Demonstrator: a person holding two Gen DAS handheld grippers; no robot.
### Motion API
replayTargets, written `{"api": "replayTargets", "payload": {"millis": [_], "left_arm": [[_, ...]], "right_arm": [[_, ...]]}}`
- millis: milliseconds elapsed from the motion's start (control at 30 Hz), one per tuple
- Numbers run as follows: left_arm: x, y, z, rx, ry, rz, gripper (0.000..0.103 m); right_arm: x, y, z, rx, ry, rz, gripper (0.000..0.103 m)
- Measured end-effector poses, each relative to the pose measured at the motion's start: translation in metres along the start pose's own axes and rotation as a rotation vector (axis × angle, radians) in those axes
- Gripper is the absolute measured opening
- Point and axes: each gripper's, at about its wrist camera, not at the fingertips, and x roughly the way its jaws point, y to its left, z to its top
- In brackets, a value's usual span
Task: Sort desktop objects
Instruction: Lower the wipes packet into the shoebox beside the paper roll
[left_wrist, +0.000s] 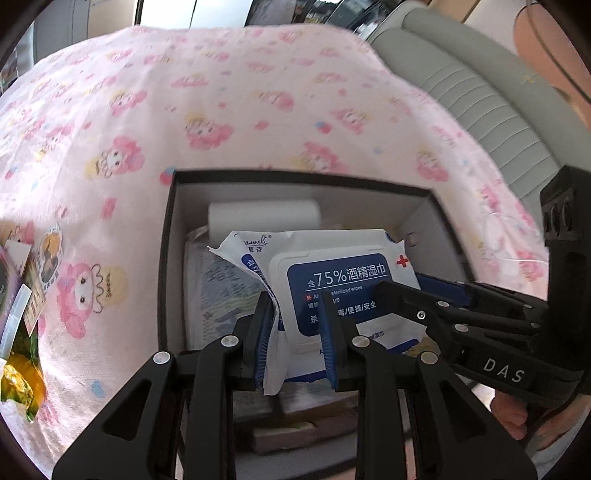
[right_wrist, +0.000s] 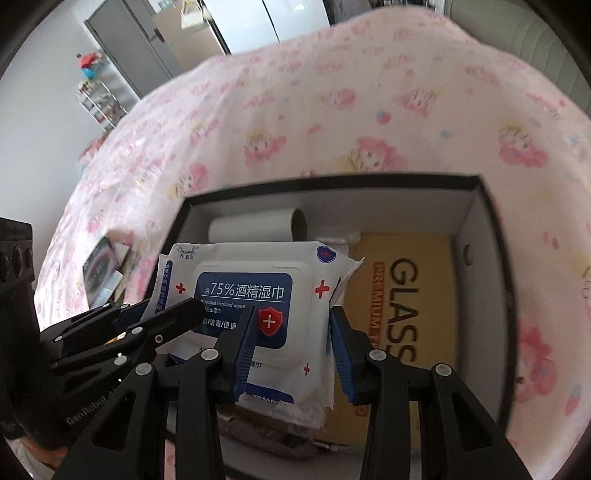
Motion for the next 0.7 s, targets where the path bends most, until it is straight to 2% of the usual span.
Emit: {"api": "replayTargets", "payload": {"millis": [133, 200, 267, 367, 533, 567, 633, 700], "left_arm": [[0.015, 0.008, -0.001, -0.012, 0.03, 0.058, 0.023], [0.019, 0.013, -0.001, -0.025, 0.036, 0.076, 0.03], [0.022, 0.02, -0.001, -0.042, 0.032, 0.089, 0.03], [0.019, 0.025, 0.001, -0.03, 0.008, 0.118, 0.029], [0.014, 0.031, 0.003, -0.048, 0.006, 0.118, 0.032], [0.012, 0.03, 0.002, -0.042, -0.003, 0.128, 0.036], [0.008, 0.029, 0.001, -0.034, -0.011, 0.138, 0.037], [0.003, 0.029, 0.0, -0.029, -0.023, 0.151, 0.037]], "right_arm": [[0.021, 0.002, 0.003, 0.013, 0.047, -0.002, 0.035], [0.031, 0.002, 0.004, 0.024, 0.069, 0.006, 0.035], [0.037, 0.005, 0.006, 0.033, 0.08, 0.012, 0.035], [0.041, 0.01, 0.007, 0.028, 0.068, 0.006, 0.035], [0.047, 0.012, 0.006, 0.039, 0.063, 0.009, 0.038], [0.044, 0.013, 0.006, 0.026, 0.061, 0.0, 0.038], [0.037, 0.017, 0.005, -0.008, 0.049, -0.024, 0.038], [0.02, 0.017, 0.002, -0.033, -0.003, -0.05, 0.038]]}}
